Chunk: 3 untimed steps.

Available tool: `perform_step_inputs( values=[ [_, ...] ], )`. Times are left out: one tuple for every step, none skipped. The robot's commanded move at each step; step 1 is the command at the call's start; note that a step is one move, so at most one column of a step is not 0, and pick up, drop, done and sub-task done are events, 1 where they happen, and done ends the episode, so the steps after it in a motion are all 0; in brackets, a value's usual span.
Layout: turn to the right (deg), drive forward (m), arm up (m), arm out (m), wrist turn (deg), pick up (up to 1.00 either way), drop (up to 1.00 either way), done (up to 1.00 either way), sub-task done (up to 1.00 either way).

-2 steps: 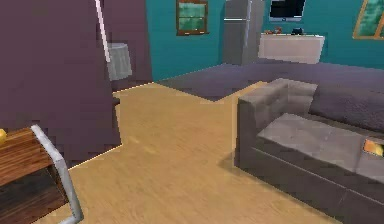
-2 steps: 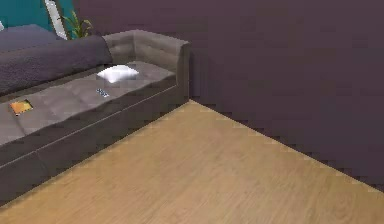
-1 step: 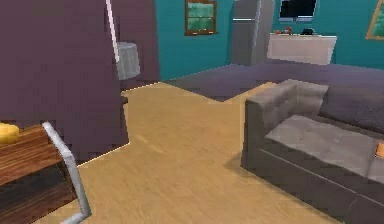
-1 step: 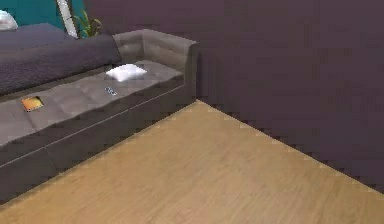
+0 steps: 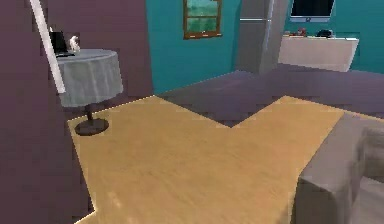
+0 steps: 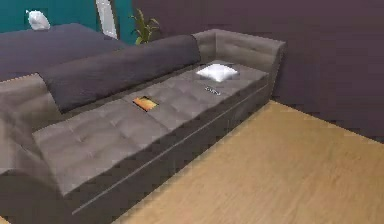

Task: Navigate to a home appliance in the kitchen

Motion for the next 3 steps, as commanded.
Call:
perform_step_inputs(
  values=[
    [-6.0,0.00,0.00,0.00,0.0,0.00,0.00,0.00,0.00],
    [0.0,0.45,0.00,0.00,0.0,0.00,0.00,0.00,0.00],
    [-27.0,0.00,0.00,0.00,0.0,0.00,0.00,0.00,0.00]
  ],
)
